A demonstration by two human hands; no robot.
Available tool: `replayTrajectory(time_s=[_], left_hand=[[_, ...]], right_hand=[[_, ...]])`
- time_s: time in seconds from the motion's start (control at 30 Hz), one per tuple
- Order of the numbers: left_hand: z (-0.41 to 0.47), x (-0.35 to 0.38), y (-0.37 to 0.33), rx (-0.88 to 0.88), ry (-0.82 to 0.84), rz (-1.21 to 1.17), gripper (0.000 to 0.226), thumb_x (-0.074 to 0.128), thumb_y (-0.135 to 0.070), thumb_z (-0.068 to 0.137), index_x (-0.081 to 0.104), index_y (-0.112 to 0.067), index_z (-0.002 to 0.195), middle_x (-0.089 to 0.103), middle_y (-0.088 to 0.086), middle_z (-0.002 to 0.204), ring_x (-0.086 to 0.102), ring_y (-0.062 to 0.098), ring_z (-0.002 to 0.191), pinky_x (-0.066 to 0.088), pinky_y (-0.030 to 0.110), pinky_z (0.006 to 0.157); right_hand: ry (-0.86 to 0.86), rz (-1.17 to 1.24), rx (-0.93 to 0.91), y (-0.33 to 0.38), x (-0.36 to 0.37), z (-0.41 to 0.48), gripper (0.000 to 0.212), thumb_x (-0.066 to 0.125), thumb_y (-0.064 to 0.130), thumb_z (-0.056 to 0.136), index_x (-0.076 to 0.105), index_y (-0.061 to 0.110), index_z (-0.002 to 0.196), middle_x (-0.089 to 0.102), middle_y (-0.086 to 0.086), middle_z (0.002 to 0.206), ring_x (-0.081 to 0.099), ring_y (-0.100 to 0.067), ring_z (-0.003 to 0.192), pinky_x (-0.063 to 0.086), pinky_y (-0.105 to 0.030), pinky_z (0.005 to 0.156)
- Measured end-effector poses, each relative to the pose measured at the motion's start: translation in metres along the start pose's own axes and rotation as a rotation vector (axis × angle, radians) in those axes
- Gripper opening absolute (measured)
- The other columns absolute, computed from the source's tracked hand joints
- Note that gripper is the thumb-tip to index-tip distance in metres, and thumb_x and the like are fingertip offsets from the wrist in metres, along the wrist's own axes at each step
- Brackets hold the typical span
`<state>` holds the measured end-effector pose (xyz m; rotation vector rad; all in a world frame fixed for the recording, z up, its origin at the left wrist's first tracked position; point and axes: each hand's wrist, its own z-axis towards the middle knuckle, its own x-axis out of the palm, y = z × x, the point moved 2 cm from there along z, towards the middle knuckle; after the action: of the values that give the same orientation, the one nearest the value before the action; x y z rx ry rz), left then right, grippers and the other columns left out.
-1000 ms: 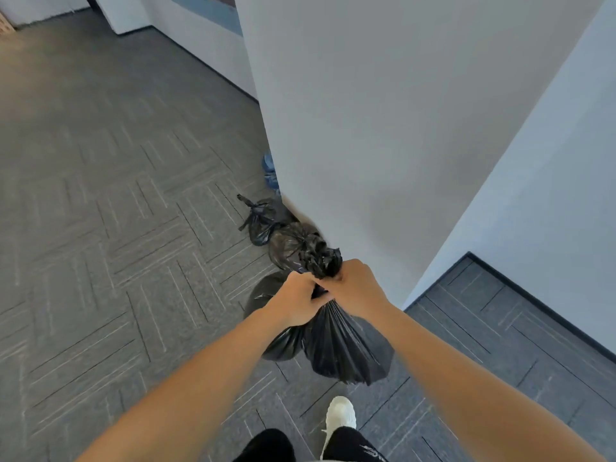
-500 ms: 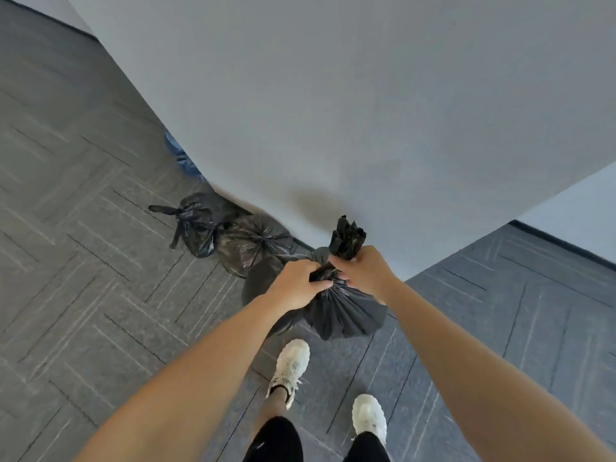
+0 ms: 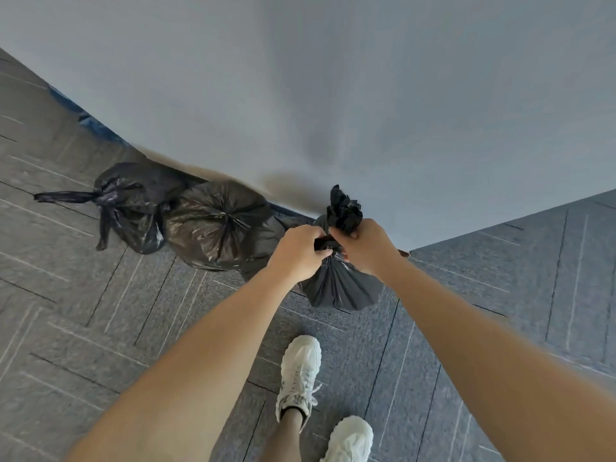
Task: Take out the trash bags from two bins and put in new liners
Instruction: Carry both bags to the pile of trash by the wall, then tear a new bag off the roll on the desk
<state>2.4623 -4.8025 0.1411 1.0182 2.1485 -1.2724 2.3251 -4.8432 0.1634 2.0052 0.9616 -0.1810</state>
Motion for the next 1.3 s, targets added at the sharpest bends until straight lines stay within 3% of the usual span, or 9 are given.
replayTrajectory(time_s=[0.1,0.33,0.53,0.7,0.77,0.83,1.0,1.13,1.3], left_hand=[[0.032,0.034,0.026,0.072,0.017,0.092,0.015,0.063,-0.023,0.094,0.064,-0.014,0.105,0.064,0.003,0.097,0.061,0.024,0.089,0.049,0.036,0.074],[0.077,0.076,0.075,0.122,0.087,0.227,0.016,0.062,-0.032,0.094,0.06,-0.016,0.098,0.062,0.0,0.096,0.061,0.023,0.087,0.05,0.036,0.071],[0.08,0.076,0.094,0.109,0.072,0.332,0.064,0.065,-0.041,0.091,0.038,-0.02,0.145,0.037,0.006,0.146,0.048,0.029,0.126,0.048,0.045,0.099],[0.057,0.047,0.089,0.057,0.071,0.32,0.089,0.072,-0.038,0.086,0.018,-0.021,0.155,0.027,0.009,0.154,0.039,0.031,0.136,0.04,0.045,0.109],[0.037,0.032,0.081,-0.033,0.077,0.195,0.092,0.073,-0.033,0.087,0.012,-0.022,0.156,0.024,0.011,0.154,0.038,0.028,0.137,0.036,0.04,0.109],[0.011,0.016,0.062,-0.094,0.05,0.096,0.086,0.07,-0.029,0.09,0.015,-0.022,0.155,0.029,0.012,0.151,0.049,0.024,0.125,0.039,0.035,0.104],[-0.061,-0.027,-0.008,-0.06,-0.015,-0.003,0.053,0.062,-0.024,0.094,0.042,-0.02,0.143,0.055,0.003,0.13,0.058,0.016,0.106,0.049,0.035,0.095],[-0.124,-0.056,-0.072,-0.014,0.002,-0.051,0.037,0.06,-0.024,0.095,0.054,-0.022,0.131,0.061,-0.004,0.118,0.062,0.011,0.095,0.05,0.029,0.086],[-0.195,-0.086,-0.163,0.107,0.015,-0.001,0.028,0.059,-0.022,0.094,0.061,-0.022,0.122,0.064,-0.004,0.113,0.062,0.01,0.088,0.048,0.025,0.084]], right_hand=[[-0.013,-0.036,0.031,-0.039,0.027,0.035,0.041,0.058,0.04,0.095,0.057,0.005,0.072,0.061,-0.012,0.061,0.063,-0.033,0.068,0.043,-0.031,0.055],[-0.016,-0.009,-0.028,-0.096,0.06,0.081,0.041,0.059,0.044,0.094,0.055,0.014,0.066,0.055,-0.001,0.054,0.048,-0.014,0.048,0.037,-0.025,0.051],[-0.049,0.046,0.027,-0.102,0.071,0.08,0.039,0.061,0.04,0.091,0.059,0.006,0.072,0.055,0.001,0.055,0.049,-0.015,0.054,0.038,-0.027,0.053],[-0.018,0.079,0.018,-0.097,0.047,0.031,0.04,0.058,0.049,0.092,0.061,0.024,0.124,0.066,0.012,0.112,0.062,-0.007,0.098,0.044,-0.026,0.088],[-0.043,0.072,0.027,-0.095,0.032,0.008,0.041,0.052,0.046,0.096,0.059,0.023,0.129,0.067,0.009,0.116,0.062,-0.005,0.093,0.047,-0.027,0.086],[-0.053,0.079,0.028,-0.09,0.012,-0.019,0.031,0.048,0.043,0.099,0.063,0.024,0.119,0.071,0.006,0.105,0.059,0.0,0.074,0.048,-0.025,0.071],[-0.069,0.151,0.001,-0.056,-0.042,-0.107,0.021,0.053,0.043,0.096,0.069,0.029,0.095,0.072,0.009,0.081,0.067,-0.001,0.067,0.055,-0.033,0.064],[-0.065,0.139,-0.043,-0.025,-0.081,-0.192,0.024,0.055,0.044,0.095,0.07,0.027,0.089,0.072,0.006,0.079,0.07,-0.022,0.078,0.058,-0.043,0.077],[-0.161,0.202,-0.122,-0.002,-0.136,-0.3,0.022,0.057,0.04,0.095,0.071,0.025,0.088,0.073,0.002,0.079,0.068,-0.038,0.079,0.057,-0.051,0.073]])
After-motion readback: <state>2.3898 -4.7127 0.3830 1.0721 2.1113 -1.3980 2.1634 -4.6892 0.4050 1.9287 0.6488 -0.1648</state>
